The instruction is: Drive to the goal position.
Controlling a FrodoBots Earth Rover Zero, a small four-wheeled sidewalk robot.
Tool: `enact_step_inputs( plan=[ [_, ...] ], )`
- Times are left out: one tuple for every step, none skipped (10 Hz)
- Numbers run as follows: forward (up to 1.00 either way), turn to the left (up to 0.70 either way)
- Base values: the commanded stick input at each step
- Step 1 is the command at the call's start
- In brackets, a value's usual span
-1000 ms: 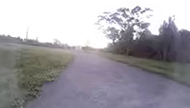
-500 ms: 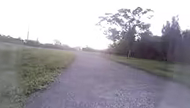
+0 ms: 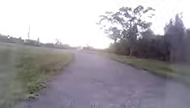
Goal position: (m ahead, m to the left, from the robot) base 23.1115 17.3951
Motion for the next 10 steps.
enact_step_inputs(
  plan=[
    [0.70, 0.00],
    [0.70, 0.00],
    [0.70, 0.00],
    [0.70, 0.00],
    [0.70, 0.00],
    [0.70, 0.00],
    [0.70, 0.00],
    [0.70, 0.00],
    [0.70, 0.00],
    [0.70, 0.00]
  ],
)
